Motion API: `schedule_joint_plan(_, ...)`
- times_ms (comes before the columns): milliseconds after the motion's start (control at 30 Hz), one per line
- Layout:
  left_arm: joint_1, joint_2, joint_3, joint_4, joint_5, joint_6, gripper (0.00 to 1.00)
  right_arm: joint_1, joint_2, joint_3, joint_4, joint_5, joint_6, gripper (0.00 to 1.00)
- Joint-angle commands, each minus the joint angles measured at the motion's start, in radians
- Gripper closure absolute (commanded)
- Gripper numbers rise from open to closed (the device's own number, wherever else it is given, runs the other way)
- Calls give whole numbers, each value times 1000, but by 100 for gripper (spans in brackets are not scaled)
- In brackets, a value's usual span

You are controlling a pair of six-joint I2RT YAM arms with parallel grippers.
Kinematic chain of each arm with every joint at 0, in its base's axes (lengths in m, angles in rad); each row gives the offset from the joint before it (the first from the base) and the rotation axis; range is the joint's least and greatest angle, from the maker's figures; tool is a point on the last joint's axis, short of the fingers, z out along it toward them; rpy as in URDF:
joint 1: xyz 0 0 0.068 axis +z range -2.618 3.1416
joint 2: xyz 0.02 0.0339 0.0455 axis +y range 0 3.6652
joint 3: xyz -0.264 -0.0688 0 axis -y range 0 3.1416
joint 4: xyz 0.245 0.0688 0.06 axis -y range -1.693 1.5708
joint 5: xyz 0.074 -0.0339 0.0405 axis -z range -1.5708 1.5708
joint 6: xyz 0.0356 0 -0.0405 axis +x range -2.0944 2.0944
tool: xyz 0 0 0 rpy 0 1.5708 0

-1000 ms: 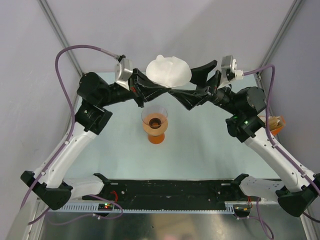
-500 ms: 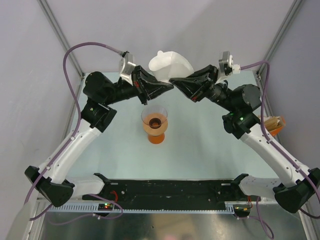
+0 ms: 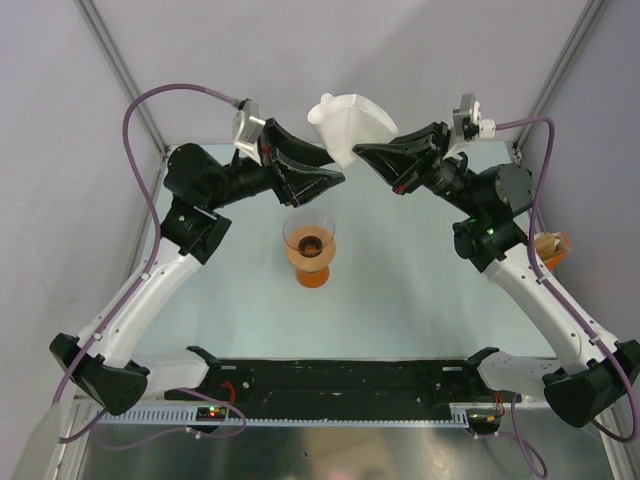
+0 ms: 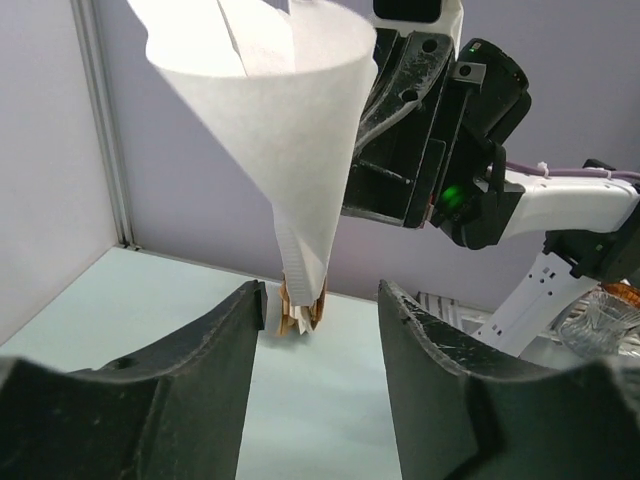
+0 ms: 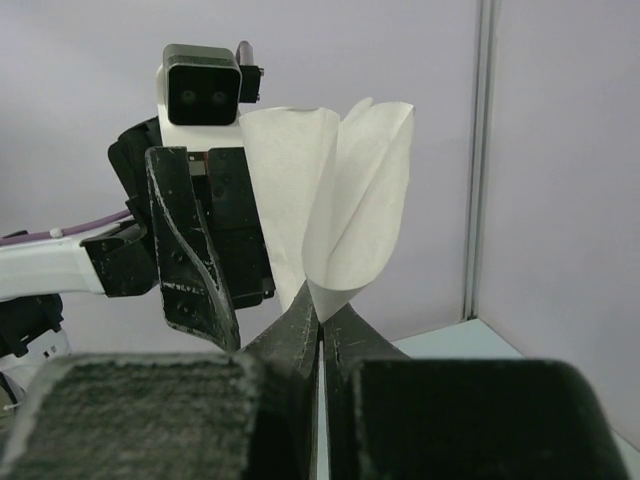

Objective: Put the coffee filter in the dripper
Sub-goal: Place the coffee filter in the coffee dripper.

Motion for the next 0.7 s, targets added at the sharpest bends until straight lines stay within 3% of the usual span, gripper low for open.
schedule_joint_plan(0,13,-42,14,29,-21,-12,43,-13,-16,9,40,-66,27,100)
schedule_joint_plan(167,16,-14,58,29,-55,-81,34,-15,-6,7,53,-115,63,100)
schedule_joint_plan(267,18,-7,70,36,-64,-105,38,-14,-4,6,51,-125,67,100)
schedule_joint_plan(533,38,-14,71,127,-23,-169,93,-24,-3,7,35,-149,77,100)
schedule_joint_plan(667,40,-9,70,160,-20,-199,99,-34,5,13,40,-145,90,100)
